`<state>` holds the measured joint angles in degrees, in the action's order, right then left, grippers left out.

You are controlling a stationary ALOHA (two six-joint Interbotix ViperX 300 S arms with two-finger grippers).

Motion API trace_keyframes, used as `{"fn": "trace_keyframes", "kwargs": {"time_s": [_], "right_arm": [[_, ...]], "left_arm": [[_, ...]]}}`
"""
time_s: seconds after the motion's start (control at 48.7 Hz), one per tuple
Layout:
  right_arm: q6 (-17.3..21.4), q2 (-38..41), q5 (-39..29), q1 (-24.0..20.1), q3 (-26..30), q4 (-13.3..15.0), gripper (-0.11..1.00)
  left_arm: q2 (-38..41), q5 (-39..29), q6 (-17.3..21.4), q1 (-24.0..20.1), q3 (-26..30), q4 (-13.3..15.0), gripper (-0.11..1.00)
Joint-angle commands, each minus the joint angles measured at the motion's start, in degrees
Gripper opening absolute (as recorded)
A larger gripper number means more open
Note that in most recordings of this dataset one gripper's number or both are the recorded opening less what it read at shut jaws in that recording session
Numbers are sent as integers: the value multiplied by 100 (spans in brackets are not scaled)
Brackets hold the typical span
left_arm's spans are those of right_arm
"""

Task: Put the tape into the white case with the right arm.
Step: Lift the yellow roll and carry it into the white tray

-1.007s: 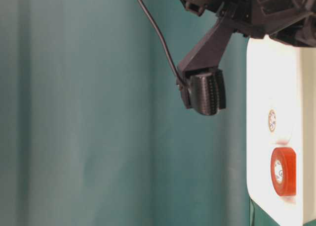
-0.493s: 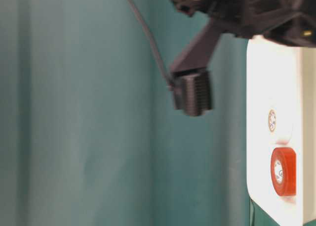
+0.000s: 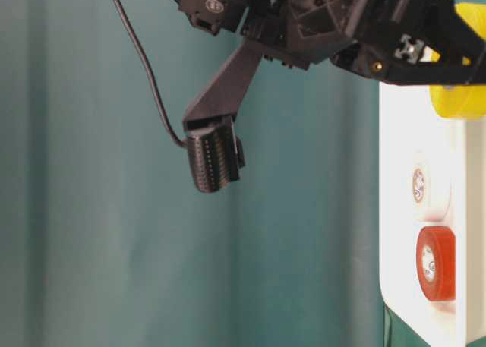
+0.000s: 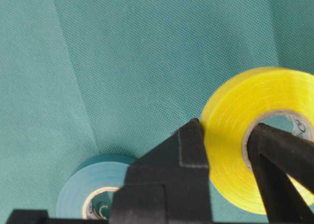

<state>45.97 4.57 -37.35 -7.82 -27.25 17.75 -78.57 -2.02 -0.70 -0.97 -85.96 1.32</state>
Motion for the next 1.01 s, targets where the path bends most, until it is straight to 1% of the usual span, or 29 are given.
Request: {"fn": "trace_keyframes", "kwargs": {"time_s": [0.0,0.247,0.514,0.781,0.904,0.986], "right_arm": [[-9,-185,18,105,141,9,2],[-70,-185,141,668,167,44,2],[-141,-185,246,1441,141,237,2],[-185,-185,659,2153,44,299,2],[-176,-158,914,2408,18,404,2],[-185,-97,1046,2549,18,422,2]], "left_arm": [[44,53,0,-9,62,9,0],[44,53,0,-9,62,9,0],[44,53,0,-9,62,0,0],[44,35,35,-9,44,9,0],[53,35,26,-9,18,9,0],[44,26,18,-9,-18,9,0]]}}
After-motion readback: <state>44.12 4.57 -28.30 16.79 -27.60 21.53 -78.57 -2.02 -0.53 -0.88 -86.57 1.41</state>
